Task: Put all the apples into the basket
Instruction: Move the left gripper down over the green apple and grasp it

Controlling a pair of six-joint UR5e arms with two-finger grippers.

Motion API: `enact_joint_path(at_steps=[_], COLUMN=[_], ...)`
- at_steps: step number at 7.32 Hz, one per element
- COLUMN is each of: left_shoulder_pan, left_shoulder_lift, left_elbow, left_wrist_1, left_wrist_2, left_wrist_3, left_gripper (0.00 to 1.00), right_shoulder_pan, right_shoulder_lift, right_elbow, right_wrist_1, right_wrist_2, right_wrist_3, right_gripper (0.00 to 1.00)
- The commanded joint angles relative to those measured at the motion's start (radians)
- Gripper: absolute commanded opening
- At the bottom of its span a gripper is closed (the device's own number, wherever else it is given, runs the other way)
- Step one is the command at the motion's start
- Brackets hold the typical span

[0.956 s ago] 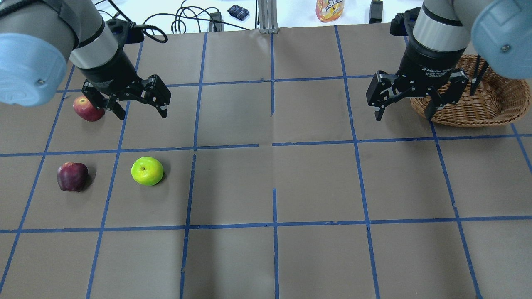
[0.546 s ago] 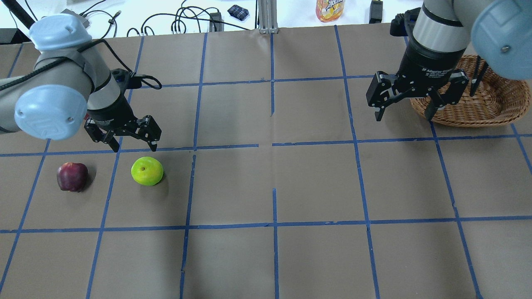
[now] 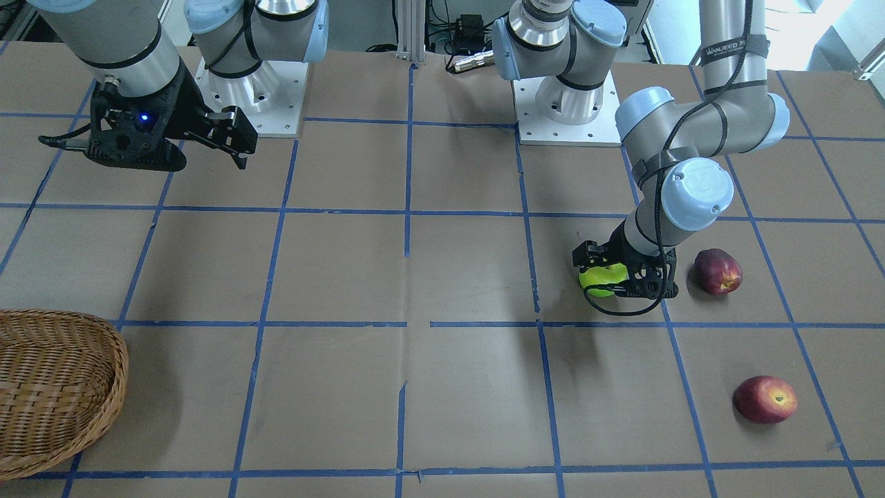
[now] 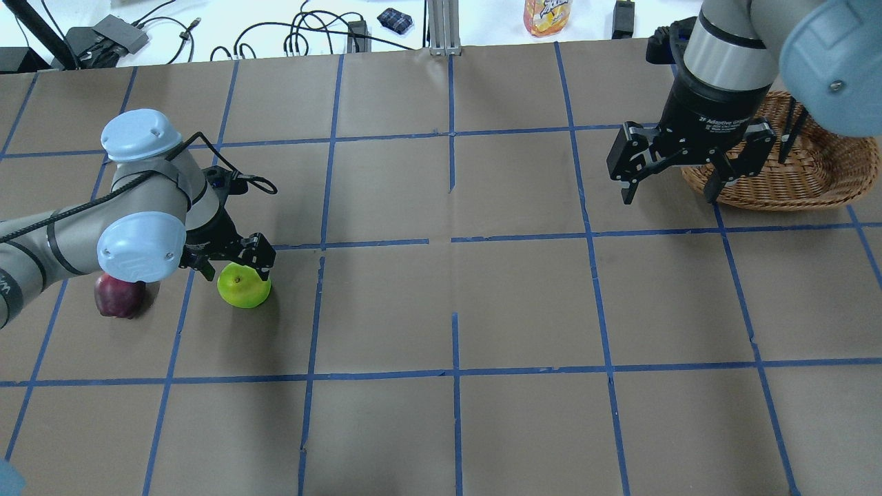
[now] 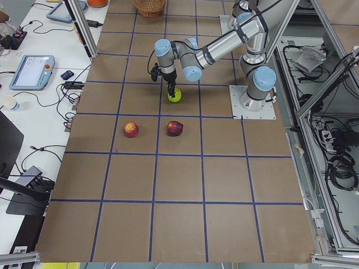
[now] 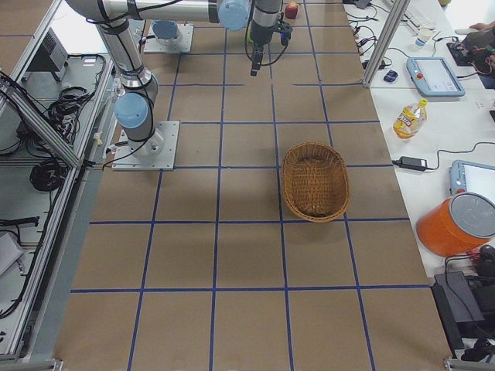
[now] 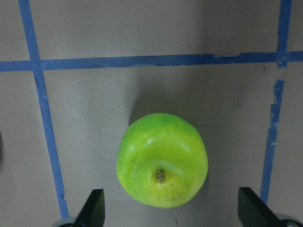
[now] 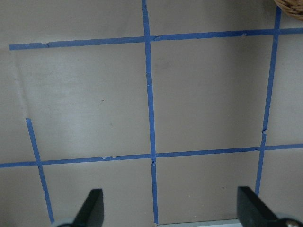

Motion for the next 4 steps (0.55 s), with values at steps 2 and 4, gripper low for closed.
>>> enact_joint_path(at_steps=[2,4], left_shoulder_pan=[0.001,-0.004], left_shoulder_lift=[-0.046,-0.043], left_elbow=[-0.006,0.0], left_wrist_1=[0.017,0.029], left_wrist_2=[0.043,0.043], left_wrist_3=[0.0,-0.018], left_gripper=[0.93,0.4], right_shoulder_pan=[0.0,0.0], right_shoulder_lift=[0.0,-0.002], right_elbow=[0.0,0.006], right_wrist_1=[0.0,0.0], right_wrist_2=[0.0,0.0], right_wrist_3=[-0.009,-0.007], right_gripper=[1.0,1.0])
